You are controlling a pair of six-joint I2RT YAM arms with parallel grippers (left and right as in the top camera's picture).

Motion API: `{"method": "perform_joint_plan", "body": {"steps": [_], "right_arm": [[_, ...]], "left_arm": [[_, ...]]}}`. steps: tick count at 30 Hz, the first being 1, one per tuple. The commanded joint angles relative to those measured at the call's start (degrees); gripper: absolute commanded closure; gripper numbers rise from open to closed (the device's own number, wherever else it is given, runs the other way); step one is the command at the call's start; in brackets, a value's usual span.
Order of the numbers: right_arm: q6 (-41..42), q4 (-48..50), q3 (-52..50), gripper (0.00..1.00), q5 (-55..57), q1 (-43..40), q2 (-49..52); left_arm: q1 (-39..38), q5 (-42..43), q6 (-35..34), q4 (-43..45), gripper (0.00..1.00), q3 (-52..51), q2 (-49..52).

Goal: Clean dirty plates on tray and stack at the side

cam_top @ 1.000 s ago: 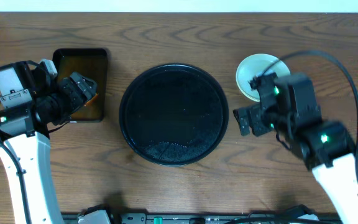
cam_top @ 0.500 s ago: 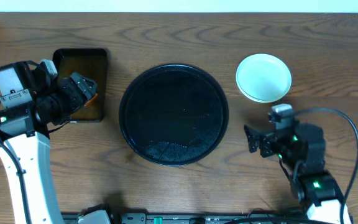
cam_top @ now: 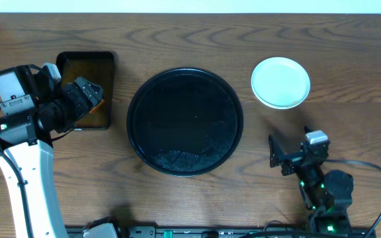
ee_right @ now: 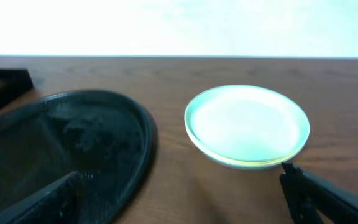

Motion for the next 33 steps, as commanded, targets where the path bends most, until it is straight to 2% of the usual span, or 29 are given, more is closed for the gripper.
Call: {"method": "perform_joint_plan", "body": {"steps": [1, 8, 14, 20, 23, 33], "right_arm": [[1.2, 1.7, -3.3, 0.01, -0.5, -0.6, -4.0], [-0.3, 0.6, -3.4, 0.01, 0.2, -0.7, -8.5], [-6.1, -0.7, -3.4, 0.01, 1.1, -0.9, -12.9], [-6.1, -4.1, -3.4, 0.01, 7.0, -1.8, -16.3], [-6.1, -10.0, -3.4, 0.01, 9.3, -1.8, -19.4], [-6.2, -10.3, -3.4, 0.01, 12.0, -2.7, -20.1]], "left_arm": [[0.1, 0.7, 0.3, -0.2, 0.14, -0.1, 0.2], [0.1, 0.7, 0.3, -0.2, 0.14, -0.1, 0.2], [0.1, 0.7, 0.3, -0.2, 0.14, -0.1, 0.2], [0.1, 0.7, 0.3, -0.2, 0.14, -0.1, 0.2], [0.1, 0.7, 0.3, -0.2, 0.14, -0.1, 0.2], [0.1, 0.7, 0.3, -0.2, 0.14, -0.1, 0.2]]}}
